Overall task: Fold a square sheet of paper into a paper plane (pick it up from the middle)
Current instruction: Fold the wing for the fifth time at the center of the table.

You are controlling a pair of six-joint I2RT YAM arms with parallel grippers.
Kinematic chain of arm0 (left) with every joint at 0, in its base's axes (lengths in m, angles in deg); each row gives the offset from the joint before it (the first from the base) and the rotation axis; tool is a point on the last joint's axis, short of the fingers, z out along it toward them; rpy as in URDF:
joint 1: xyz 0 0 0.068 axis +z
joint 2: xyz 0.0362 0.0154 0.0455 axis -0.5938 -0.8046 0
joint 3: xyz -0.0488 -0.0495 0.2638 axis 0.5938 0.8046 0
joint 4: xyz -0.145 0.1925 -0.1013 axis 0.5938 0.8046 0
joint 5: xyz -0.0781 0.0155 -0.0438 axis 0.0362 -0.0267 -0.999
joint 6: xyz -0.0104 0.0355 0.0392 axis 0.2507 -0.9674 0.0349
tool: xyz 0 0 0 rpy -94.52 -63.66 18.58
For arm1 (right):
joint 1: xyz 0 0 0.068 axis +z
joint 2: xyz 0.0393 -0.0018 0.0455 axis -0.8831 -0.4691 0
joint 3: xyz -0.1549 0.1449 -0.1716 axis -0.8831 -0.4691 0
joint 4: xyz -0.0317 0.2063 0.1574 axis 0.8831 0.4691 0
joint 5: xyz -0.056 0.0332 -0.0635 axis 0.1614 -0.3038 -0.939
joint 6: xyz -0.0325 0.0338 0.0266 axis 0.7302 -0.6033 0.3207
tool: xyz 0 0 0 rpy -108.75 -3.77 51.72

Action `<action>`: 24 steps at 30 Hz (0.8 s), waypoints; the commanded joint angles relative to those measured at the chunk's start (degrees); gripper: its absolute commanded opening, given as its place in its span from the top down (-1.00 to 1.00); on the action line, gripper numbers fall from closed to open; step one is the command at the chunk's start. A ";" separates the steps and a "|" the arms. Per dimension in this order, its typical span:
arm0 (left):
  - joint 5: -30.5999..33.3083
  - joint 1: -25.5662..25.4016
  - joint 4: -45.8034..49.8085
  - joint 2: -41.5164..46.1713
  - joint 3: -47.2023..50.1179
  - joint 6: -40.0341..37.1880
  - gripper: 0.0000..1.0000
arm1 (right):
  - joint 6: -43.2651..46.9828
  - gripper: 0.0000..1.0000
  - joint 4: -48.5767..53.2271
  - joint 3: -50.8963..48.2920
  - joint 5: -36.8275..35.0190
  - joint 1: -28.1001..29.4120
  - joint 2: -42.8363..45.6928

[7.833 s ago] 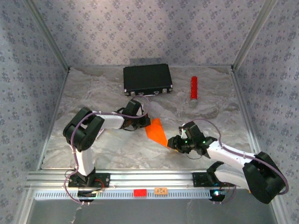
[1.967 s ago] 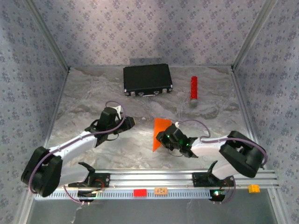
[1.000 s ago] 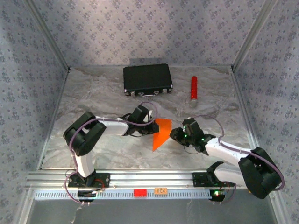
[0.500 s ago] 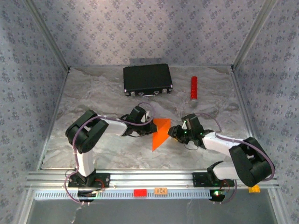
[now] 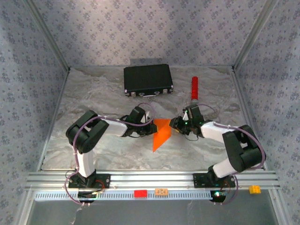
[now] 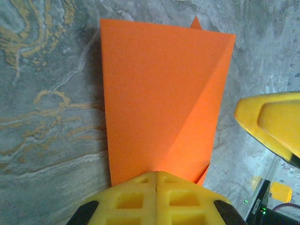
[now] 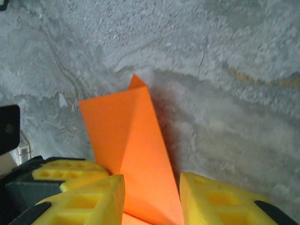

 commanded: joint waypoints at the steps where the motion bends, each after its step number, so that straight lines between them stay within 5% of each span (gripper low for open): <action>1: 0.96 0.54 1.71 -1.48 1.00 0.13 0.92 | 2.20 0.24 -0.45 2.66 2.71 -0.91 -2.75; 24: 0.61 0.57 2.19 -0.91 0.76 0.00 0.92 | 3.02 0.28 -5.27 -1.16 9.89 -1.79 -3.69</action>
